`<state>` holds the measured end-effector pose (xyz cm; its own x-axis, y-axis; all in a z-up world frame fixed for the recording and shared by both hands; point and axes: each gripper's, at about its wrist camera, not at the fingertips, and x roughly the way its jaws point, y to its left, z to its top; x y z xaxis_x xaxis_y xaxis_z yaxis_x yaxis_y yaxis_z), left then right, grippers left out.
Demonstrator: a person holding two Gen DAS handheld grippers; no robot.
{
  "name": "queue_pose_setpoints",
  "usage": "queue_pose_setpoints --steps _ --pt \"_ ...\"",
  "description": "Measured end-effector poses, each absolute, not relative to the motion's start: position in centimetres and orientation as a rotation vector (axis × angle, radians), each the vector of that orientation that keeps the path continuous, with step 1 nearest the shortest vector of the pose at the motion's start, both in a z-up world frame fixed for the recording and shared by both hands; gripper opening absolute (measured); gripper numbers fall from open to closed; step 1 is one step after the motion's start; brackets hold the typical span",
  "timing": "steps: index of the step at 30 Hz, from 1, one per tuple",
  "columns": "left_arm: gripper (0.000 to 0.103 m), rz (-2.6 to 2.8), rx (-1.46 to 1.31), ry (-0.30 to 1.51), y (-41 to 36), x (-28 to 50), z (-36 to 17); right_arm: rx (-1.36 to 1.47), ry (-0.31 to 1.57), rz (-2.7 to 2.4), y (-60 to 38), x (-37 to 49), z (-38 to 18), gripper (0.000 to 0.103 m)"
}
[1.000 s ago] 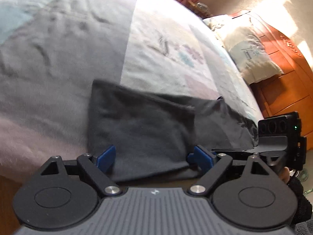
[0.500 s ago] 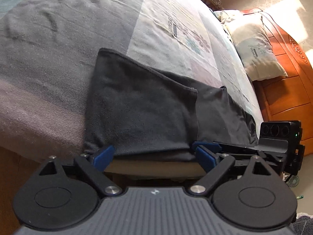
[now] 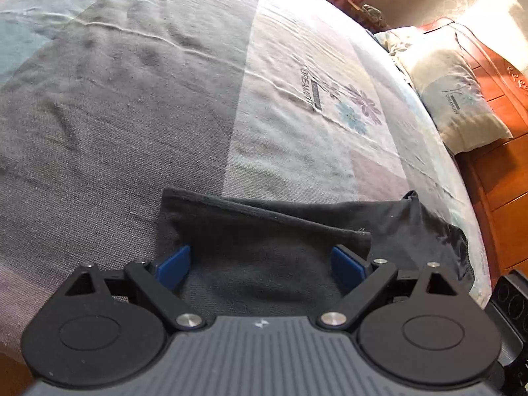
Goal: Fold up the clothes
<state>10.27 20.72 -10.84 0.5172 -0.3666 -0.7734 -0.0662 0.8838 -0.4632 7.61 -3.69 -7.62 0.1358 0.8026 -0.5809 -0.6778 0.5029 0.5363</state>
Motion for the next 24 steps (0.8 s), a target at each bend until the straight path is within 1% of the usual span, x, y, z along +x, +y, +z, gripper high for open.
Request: queue_pose_setpoints --steps 4,6,8,13,16,18,20,24 --pt "0.092 -0.223 -0.340 0.976 18.5 9.9 -8.5 0.152 0.924 0.972 -6.8 7.3 -6.4 0.103" --pt "0.092 -0.203 -0.272 0.947 17.8 10.0 -8.2 0.163 0.907 0.896 -9.0 7.3 -6.2 0.103" --pt "0.093 -0.134 -0.183 0.945 17.3 10.4 -8.9 0.170 0.894 0.813 -11.2 7.3 -6.1 0.103" --pt "0.092 -0.045 -0.094 1.008 16.4 10.4 -10.3 0.171 0.823 0.613 -17.6 6.9 -5.2 0.103" --pt "0.092 -0.091 -0.053 0.954 14.5 9.7 -7.9 0.137 0.777 0.486 -20.4 6.8 -5.5 0.103" --pt "0.092 -0.144 -0.045 0.927 12.7 9.7 -6.2 0.110 0.762 0.416 -21.7 7.0 -6.0 0.103" --pt "0.092 -0.233 -0.082 0.917 10.8 9.9 -5.0 0.112 0.797 0.371 -22.4 7.4 -7.3 0.103" --pt "0.093 -0.425 -0.187 0.922 6.2 11.1 -4.3 0.130 0.830 0.330 -23.4 7.8 -9.4 0.103"
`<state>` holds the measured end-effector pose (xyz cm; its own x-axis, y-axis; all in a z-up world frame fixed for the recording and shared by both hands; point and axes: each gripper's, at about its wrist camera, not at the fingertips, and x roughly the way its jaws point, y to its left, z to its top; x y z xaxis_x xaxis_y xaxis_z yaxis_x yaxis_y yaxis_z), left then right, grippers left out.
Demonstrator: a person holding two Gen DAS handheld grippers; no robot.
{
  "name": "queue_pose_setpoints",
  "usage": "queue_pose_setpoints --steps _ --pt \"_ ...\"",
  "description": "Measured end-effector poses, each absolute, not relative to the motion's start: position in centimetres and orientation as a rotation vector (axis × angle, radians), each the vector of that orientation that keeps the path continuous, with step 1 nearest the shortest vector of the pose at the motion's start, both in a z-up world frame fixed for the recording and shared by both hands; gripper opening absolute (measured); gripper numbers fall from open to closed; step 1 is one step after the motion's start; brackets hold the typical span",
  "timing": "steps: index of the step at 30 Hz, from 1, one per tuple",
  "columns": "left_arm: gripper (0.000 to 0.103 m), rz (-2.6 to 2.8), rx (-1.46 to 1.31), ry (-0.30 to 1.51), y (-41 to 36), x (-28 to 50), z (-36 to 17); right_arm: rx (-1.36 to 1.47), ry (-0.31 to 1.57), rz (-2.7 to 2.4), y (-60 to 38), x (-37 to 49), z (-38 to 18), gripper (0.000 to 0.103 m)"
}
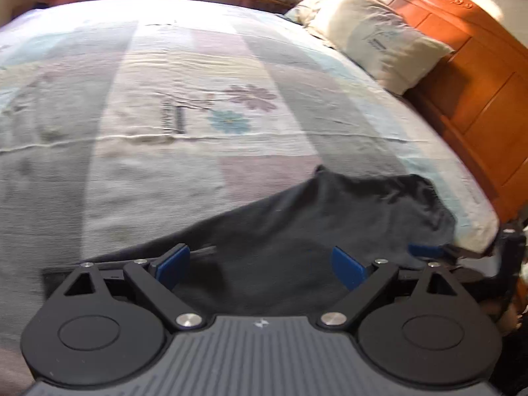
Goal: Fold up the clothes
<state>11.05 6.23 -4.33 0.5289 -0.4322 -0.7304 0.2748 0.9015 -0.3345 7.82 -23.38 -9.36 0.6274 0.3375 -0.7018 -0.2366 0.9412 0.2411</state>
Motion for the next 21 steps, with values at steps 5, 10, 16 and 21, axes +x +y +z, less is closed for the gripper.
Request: queue_pose_setpoints --steps 5,10,16,21 --pt "0.093 -0.551 -0.249 0.988 0.5 14.0 -7.2 0.129 0.808 0.358 -24.1 7.0 -9.2 0.103" --pt "0.092 -0.553 -0.306 1.057 -2.6 17.8 -11.3 0.192 0.783 0.396 -25.3 6.7 -9.4 0.103" --pt "0.092 -0.422 -0.246 0.997 -3.3 22.2 -10.7 0.187 0.727 0.456 -26.0 6.2 -10.0 0.103" --pt "0.092 -0.502 -0.376 0.994 -4.1 22.9 -9.0 0.211 0.704 0.481 -26.5 6.0 -10.2 0.103"
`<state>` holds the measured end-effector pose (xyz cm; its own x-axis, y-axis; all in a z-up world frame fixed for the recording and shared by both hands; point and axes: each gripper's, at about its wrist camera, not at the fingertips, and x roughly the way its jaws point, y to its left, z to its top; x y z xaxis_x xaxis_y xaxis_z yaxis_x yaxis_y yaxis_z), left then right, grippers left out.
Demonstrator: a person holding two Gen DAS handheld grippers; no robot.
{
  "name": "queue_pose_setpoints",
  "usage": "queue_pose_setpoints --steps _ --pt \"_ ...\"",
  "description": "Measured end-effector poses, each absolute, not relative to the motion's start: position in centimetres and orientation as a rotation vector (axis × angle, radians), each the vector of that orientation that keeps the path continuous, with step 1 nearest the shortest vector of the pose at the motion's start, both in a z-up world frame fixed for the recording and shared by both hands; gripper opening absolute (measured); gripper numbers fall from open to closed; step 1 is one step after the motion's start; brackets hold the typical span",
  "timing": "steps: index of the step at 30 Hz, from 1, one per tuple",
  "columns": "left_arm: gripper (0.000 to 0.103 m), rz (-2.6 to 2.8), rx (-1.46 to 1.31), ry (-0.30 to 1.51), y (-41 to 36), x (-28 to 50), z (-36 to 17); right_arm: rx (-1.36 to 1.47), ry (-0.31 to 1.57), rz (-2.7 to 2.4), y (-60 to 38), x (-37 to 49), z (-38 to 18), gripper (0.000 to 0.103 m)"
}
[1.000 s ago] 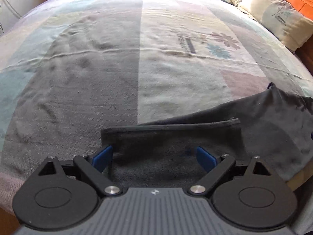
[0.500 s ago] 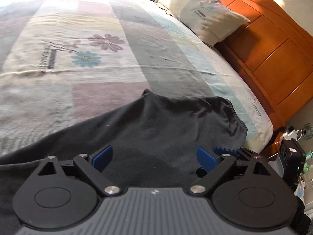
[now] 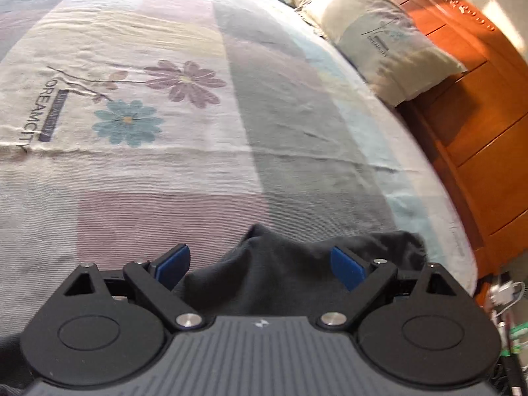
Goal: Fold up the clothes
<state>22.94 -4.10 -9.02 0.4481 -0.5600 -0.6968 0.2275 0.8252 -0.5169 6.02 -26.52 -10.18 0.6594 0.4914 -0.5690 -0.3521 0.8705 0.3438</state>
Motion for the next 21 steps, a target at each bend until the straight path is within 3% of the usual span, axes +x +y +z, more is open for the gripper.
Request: queue_pose_setpoints --steps 11,21 --pt "0.092 -0.563 -0.371 1.101 -8.4 25.6 -11.9 0.278 0.685 0.523 -27.7 6.2 -10.5 0.103" --pt "0.093 -0.580 -0.319 1.113 -7.8 23.7 -8.5 0.229 0.700 0.510 -27.0 6.0 -10.3 0.103"
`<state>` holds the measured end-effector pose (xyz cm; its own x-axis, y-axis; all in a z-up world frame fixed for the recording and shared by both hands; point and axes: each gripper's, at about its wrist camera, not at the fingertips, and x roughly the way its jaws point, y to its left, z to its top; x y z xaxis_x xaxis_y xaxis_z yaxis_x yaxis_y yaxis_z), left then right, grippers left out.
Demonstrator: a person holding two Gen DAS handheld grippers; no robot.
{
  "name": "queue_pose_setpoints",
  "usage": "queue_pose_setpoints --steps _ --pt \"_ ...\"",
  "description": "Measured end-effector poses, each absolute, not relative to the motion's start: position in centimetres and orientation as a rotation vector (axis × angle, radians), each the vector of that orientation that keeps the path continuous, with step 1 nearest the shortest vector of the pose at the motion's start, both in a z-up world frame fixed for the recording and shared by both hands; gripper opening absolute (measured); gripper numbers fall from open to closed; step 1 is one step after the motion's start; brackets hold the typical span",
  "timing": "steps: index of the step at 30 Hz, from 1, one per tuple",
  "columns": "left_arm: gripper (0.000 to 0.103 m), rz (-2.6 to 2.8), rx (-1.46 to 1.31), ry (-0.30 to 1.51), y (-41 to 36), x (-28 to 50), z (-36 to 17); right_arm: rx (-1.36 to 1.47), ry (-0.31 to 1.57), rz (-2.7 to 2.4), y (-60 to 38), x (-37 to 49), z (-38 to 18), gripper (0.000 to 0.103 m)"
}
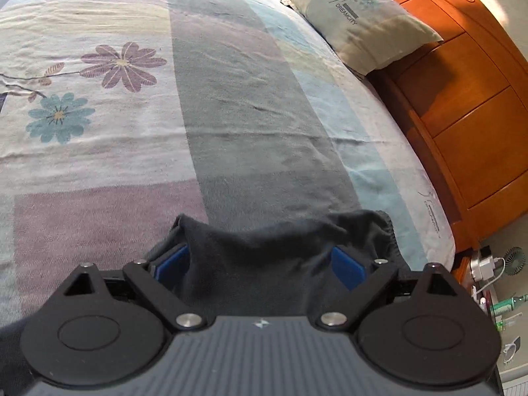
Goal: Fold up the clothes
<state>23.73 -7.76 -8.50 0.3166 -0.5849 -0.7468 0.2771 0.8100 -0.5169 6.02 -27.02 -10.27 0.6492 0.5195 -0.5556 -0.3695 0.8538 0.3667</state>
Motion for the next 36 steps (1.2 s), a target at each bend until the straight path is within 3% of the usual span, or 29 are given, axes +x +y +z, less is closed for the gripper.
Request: queue_pose_setpoints --steps 7,15,24,36 --pt "0.092 -0.467 -0.368 1.156 -4.5 24.5 -11.4 0.152 0.708 0.483 -26.0 6.0 -10.2 0.103" --pt "0.093 -0.526 -0.284 1.149 -4.2 22.3 -7.0 0.077 0.719 0.454 -24.8 5.9 -10.2 0.103" --pt "0.092 -0.382 -0.414 1.174 0.5 21.9 -11.5 -0.058 0.722 0.397 -22.9 5.3 -10.3 0.103" --pt "0.095 -0.451 -0.251 1.059 2.7 16.9 -0.1 -0.111 0.736 0.355 -21.8 5.4 -10.4 0.103"
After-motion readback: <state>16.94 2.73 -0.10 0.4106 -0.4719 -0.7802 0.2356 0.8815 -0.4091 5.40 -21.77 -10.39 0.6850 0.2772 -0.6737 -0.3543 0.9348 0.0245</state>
